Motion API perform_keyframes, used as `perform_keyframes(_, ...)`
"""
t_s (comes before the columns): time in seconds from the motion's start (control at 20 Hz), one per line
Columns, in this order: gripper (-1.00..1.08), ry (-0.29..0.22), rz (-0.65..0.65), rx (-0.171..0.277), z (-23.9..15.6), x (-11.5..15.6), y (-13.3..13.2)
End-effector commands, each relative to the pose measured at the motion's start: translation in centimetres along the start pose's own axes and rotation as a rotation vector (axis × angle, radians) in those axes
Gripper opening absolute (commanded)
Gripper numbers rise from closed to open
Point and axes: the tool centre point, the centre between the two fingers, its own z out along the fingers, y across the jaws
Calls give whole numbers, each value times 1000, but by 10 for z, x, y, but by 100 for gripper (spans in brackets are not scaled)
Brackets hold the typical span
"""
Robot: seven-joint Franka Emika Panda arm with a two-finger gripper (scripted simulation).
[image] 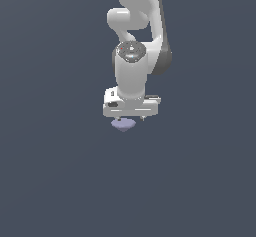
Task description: Pick up the object and move it to a goal position.
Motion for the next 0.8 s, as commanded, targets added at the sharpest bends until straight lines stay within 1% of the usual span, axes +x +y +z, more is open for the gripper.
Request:
perform_keyframes(0.0,100,0,0,0,0,0,0)
perform_keyframes(0.2,100,0,12,0,4,-1,1)
perform_keyframes(0.4,100,1,50,-1,17,-6,5)
perform_keyframes(0.75,100,2,175,-3,60,-20,18)
